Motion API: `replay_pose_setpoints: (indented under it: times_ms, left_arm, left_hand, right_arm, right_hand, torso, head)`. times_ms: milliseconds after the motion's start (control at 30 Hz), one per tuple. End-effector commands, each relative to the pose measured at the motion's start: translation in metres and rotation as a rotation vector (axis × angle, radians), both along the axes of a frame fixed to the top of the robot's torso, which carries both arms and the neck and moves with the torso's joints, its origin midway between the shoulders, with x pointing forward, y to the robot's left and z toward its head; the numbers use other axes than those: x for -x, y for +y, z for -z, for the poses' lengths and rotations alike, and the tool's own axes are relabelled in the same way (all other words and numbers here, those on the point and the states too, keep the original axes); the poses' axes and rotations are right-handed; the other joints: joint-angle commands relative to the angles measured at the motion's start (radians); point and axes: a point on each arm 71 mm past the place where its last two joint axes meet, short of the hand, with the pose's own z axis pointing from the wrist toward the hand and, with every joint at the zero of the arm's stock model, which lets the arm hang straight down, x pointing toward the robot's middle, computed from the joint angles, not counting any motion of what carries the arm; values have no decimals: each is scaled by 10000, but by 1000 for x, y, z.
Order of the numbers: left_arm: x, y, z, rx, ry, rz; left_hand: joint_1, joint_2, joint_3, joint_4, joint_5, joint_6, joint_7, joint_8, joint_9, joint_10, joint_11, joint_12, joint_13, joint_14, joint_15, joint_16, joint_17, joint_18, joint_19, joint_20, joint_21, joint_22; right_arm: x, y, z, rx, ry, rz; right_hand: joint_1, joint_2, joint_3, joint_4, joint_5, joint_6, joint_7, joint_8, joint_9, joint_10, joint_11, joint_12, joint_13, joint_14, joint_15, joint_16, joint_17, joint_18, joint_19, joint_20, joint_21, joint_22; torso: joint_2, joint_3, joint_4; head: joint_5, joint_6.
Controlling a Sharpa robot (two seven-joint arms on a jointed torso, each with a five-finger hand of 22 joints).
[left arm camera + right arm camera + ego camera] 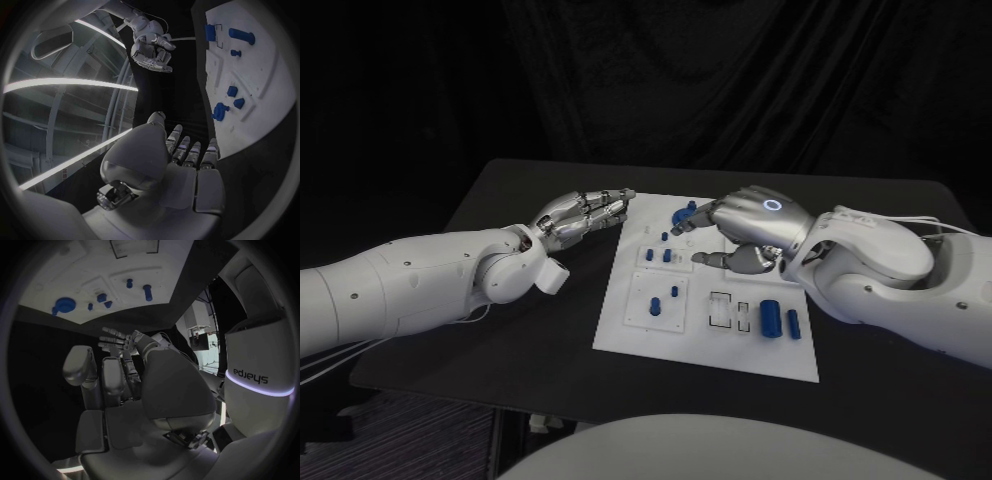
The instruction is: Assemble the parts on the task board
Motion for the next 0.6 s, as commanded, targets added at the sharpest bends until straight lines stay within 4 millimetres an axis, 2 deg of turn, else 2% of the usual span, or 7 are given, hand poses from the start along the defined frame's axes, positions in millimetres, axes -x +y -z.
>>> replay_pose_setpoints:
  times_ms: [33, 100, 167, 200, 233, 367, 600]
  left_arm:
    - [1, -1, -1, 120, -132, 15]
    - [0, -1, -1, 124, -140, 11]
    - [1, -1, 0, 127, -140, 10]
    - [1, -1, 0, 128, -138, 12]
    - [1, -1, 0, 132, -131, 21]
    - [1, -1, 1, 123, -122, 10]
    - [1, 2, 3, 86, -72, -24]
  left_hand:
    - [133, 0, 1, -59, 31, -43, -11, 16, 1, -8, 61, 36, -5, -8, 16, 28, 11, 106, 27, 35, 31, 20]
    - [131, -1, 4, -68, 40, -95, -94, 3, -5, -9, 108, 39, -4, -8, 17, 29, 11, 106, 24, 35, 30, 10]
    - [131, 0, 5, -68, 40, -92, -95, 3, -4, -10, 109, 38, -5, -9, 17, 28, 11, 105, 20, 35, 27, 2]
    - [131, 0, 5, -69, 40, -92, -95, 3, -4, -10, 109, 37, -5, -9, 17, 28, 11, 105, 19, 35, 27, 0]
    - [131, 0, 5, -69, 40, -92, -95, 3, -4, -10, 109, 37, -5, -9, 17, 28, 11, 105, 19, 35, 27, 0]
    - [131, 3, 7, -69, 40, -88, -97, 3, -4, -9, 112, 40, -4, -3, 19, 31, 13, 105, 22, 37, 29, 6]
    - [130, 7, 9, -68, 40, -85, -95, 4, -3, -6, 112, 44, -3, 1, 21, 33, 14, 104, 29, 39, 33, 19]
  right_arm:
    - [-2, -19, -4, -411, 495, 909]
    - [-3, -31, -1, 56, 838, 1258]
    - [-3, -46, 4, 784, 1373, 1876]
    - [-4, -49, 5, 939, 1484, 2016]
    - [-4, -57, 8, 1327, 1757, 2374]
    - [-4, -84, 17, 2519, 2512, 3754]
    - [0, -107, 25, 3302, 2966, 5373]
  right_hand:
    - [77, 90, 98, 26, 123, 155, 206, 91, -13, 809, -119, 729, 253, -14, -28, 8, -75, 160, 25, -45, 71, 1379]
    - [87, 45, 121, 67, 145, 785, 503, 394, 100, 2210, -445, 1734, 686, 239, -160, 246, 328, 51, 335, -87, 691, 1544]
    - [-360, -59, -137, 391, -49, 1967, 110, 947, 363, 4393, -1045, 3590, 1689, 465, -545, 412, 637, -50, 642, -419, 1291, 1696]
    - [-478, -103, -179, 549, -37, 2036, -30, 912, 409, 4120, -1244, 4510, 2633, 507, -818, 381, 625, -47, 674, -724, 1320, 1695]
    - [-932, -129, -421, 920, -273, 2096, -130, 935, 556, 4723, -1373, 7240, 5845, 583, -808, 403, 723, -84, 729, -778, 1435, 1723]
    - [-2299, 212, -1075, 1910, -614, 2308, -201, 1675, 1372, 6024, -1286, 11280, 11244, 971, -836, 918, 1756, -245, 1069, -772, 2247, 1928]
    - [-4559, 488, -1737, 1971, -124, 1870, -487, 3620, 3343, 7308, -1548, 12941, 13948, 1493, -1062, 1905, 3816, -564, 1668, -962, 3784, 2346]
  torso:
    - [6, -24, -32]
    - [5, -32, -49]
    - [6, -43, -64]
    - [7, -45, -64]
    - [8, -37, -47]
    - [-1, -49, 7]
    - [13, -28, -5]
  head:
    - [-119, 2]
    - [-115, 2]
    - [-150, 2]
    - [-179, 2]
    - [-253, 2]
    - [-437, 2]
    - [-552, 2]
